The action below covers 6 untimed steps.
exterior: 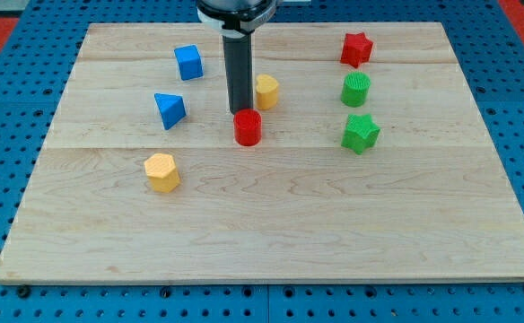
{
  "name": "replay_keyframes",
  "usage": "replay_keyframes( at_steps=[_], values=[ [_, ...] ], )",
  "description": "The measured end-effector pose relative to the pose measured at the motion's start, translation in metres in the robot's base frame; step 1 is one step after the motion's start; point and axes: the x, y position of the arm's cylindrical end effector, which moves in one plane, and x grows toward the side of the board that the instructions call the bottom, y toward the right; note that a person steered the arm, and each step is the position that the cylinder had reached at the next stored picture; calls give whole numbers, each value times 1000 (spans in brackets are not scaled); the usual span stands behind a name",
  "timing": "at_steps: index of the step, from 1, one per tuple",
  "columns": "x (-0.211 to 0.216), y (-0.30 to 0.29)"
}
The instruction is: Move the red circle towards the green star
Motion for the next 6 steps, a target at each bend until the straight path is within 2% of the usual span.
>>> replay_keyframes(
  at_steps=[1, 2, 3, 4, 6],
  values=[
    [38, 11],
    [61, 15],
    [62, -8],
    [96, -7],
    [127, 104]
  ],
)
